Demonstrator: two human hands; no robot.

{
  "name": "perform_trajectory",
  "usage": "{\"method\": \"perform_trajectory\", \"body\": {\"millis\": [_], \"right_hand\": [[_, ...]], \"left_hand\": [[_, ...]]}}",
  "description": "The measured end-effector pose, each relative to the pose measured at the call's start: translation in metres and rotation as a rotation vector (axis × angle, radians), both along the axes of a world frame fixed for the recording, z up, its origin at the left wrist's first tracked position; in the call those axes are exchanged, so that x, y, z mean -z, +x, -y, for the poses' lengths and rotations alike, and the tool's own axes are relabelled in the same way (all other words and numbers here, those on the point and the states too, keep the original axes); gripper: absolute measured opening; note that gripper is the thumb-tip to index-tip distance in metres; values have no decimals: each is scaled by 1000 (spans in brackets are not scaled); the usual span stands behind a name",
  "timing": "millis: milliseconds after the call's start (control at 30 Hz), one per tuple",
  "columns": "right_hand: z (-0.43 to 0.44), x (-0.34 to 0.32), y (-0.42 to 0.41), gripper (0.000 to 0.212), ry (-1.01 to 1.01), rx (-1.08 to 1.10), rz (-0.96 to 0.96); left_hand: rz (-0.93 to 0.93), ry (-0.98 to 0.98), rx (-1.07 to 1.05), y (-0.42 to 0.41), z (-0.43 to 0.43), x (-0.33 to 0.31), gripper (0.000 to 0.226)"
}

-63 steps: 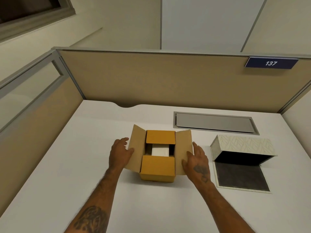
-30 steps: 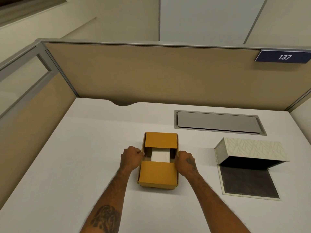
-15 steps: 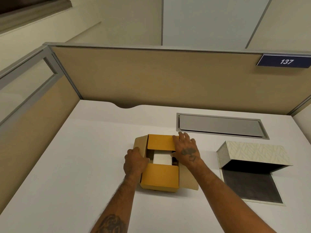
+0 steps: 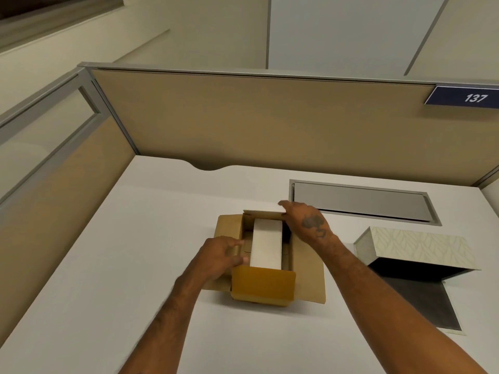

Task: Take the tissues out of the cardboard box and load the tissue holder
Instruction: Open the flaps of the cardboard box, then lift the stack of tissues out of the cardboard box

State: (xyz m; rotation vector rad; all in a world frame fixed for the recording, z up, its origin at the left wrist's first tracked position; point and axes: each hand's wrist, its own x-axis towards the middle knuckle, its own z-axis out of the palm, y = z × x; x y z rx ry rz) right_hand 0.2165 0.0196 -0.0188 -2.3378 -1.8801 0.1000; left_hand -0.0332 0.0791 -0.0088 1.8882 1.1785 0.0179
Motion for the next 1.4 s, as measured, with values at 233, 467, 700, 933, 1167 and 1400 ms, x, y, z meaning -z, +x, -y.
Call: {"method": "perform_trajectory", "body": {"millis": [233, 467, 700, 933, 1167, 1400], "right_hand": [[-16, -19, 5, 23, 249, 7, 185], [-24, 7, 6, 42, -94, -56, 145], [3, 8, -5, 45, -59, 7, -259], [-7, 8, -9, 29, -227, 125, -260], [-16, 25, -4, 21, -172, 78, -207], [-11, 31, -5, 34, -200, 66, -166]], "left_hand": [[8, -109, 229, -24, 14, -3, 71], [-89, 35, 363, -45, 33, 26, 99], [-48, 412, 440, -51, 52, 60, 58], [96, 672, 360, -44, 65, 73, 22], [31, 694, 356, -38, 64, 78, 35], [57, 417, 259, -46, 66, 80, 74]]}}
